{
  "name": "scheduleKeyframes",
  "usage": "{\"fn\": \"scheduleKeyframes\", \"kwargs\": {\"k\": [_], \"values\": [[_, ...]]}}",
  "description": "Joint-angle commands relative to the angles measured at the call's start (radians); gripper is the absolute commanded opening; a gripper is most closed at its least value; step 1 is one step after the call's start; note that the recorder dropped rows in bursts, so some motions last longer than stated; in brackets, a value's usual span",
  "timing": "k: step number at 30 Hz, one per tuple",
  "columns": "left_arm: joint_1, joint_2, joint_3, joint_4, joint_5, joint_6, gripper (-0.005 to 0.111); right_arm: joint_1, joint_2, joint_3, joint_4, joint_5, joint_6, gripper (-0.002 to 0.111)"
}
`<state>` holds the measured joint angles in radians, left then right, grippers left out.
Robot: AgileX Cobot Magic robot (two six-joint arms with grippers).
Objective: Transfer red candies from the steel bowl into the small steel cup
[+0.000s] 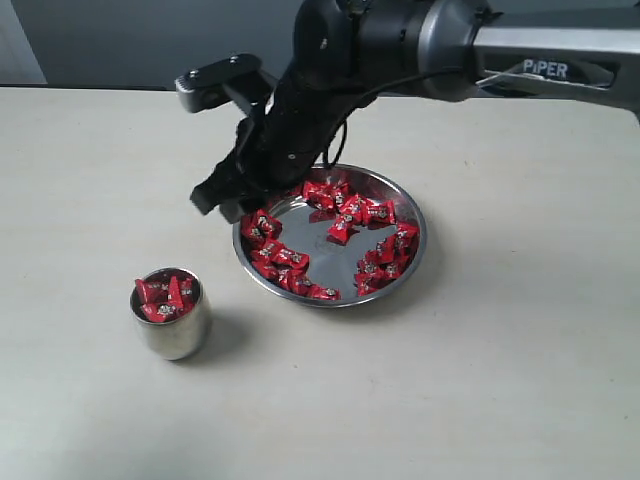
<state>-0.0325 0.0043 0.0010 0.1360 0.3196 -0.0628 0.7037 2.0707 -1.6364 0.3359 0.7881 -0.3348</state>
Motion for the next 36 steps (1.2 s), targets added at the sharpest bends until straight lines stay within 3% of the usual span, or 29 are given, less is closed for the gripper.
{"fn": "scheduleKeyframes", "kwargs": {"k": [1, 21, 23, 26, 32, 36], "values": [[0.003, -0.004, -0.001, -0.001, -0.009, -0.005, 0.000, -0.066, 0.005, -0.005, -0.040, 0.011, 0.040, 0.045], [0.003, -0.004, -0.001, -0.001, -0.009, -0.005, 0.000, -0.156, 0.094, -0.005, -0.195, 0.044, 0.144, 0.044], [0.003, -0.004, -0.001, -0.001, -0.009, -0.005, 0.000, -0.155, 0.081, -0.005, -0.195, 0.047, 0.198, 0.032], [0.003, -0.004, -0.001, -0.001, -0.009, -0.005, 0.000, -0.155, 0.021, -0.005, -0.195, 0.026, 0.204, -0.001], [0.003, -0.004, -0.001, -0.001, -0.009, -0.005, 0.000, -0.158, -0.202, 0.050, -0.217, 0.053, 0.248, 0.000], [0.003, -0.004, -0.001, -0.001, -0.009, -0.005, 0.000, -0.158, -0.473, 0.278, -0.217, -0.045, 0.271, 0.000]]}}
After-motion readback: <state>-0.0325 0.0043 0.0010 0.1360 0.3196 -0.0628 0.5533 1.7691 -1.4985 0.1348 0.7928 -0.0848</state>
